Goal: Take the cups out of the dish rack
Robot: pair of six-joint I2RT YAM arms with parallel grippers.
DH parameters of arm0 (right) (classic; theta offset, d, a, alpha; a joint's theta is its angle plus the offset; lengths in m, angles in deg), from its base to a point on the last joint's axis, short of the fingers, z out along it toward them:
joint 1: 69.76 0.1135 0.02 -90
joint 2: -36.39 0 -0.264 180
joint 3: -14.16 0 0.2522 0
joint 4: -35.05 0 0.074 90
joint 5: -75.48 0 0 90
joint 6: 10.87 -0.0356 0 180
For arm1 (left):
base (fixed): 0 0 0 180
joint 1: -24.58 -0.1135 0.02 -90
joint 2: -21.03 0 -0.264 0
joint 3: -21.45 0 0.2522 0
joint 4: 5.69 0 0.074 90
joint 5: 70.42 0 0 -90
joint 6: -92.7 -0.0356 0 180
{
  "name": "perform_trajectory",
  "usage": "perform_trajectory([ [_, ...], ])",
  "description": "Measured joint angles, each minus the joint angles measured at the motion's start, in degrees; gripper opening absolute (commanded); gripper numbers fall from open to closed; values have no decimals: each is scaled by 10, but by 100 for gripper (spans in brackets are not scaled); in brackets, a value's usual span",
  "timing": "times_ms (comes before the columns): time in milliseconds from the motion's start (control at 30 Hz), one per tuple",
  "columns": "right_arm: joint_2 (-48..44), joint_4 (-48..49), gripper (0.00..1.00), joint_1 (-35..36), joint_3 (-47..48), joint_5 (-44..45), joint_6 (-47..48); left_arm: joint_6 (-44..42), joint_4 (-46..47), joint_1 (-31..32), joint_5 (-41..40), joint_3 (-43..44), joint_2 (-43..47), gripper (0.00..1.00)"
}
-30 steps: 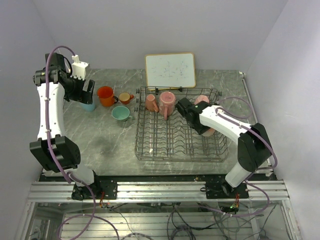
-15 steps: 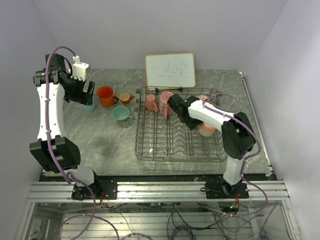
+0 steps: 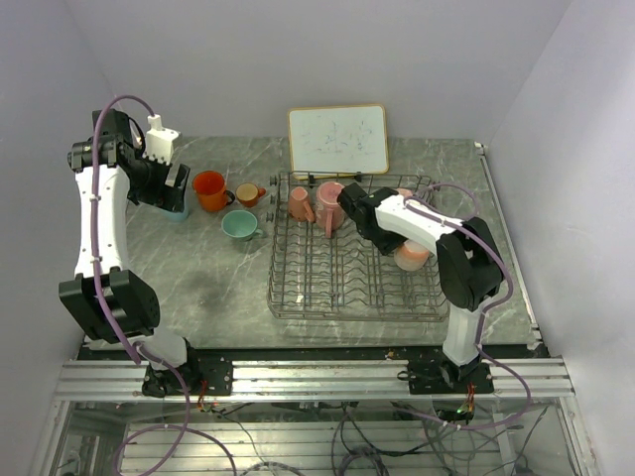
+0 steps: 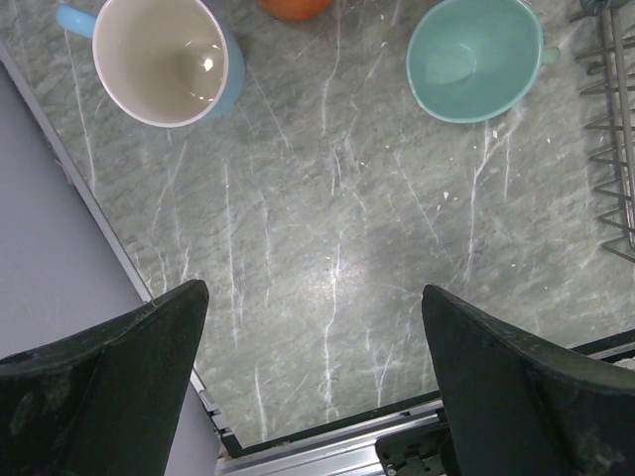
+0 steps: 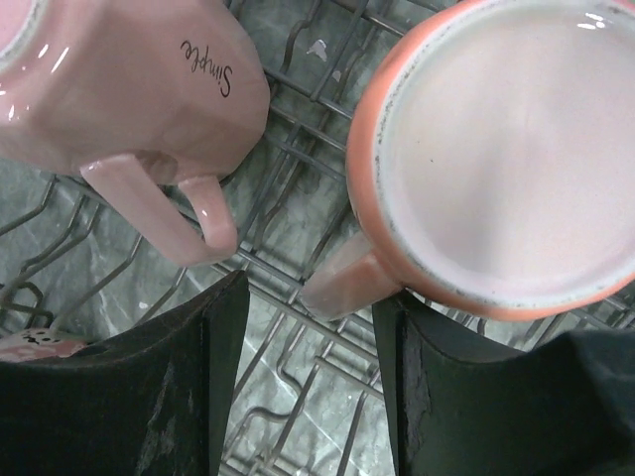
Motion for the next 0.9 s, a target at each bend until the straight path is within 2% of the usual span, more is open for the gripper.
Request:
perform_trajectory([
  [133, 2, 4, 48, -8, 0, -4, 0, -4, 0, 0, 0, 0, 0, 100],
  [267, 2, 7, 29, -9, 0, -5, 3, -7, 0, 0, 0, 0, 0, 100],
  [567, 1, 19, 7, -9, -7, -10, 13, -15, 0, 0, 0, 0, 0, 99],
  [667, -10, 42, 9, -8, -24, -11, 38, -17, -1, 0, 0, 0, 0, 99],
  [733, -25, 65, 18, -7, -39, -16, 82, -19, -1, 0, 0, 0, 0, 99],
  [800, -45, 102, 27, -7, -56, -22, 151, -21, -3, 0, 0, 0, 2, 99],
  [900, -91, 171, 36, -7, -82, -45, 284, -25, -5, 0, 1, 0, 9, 99],
])
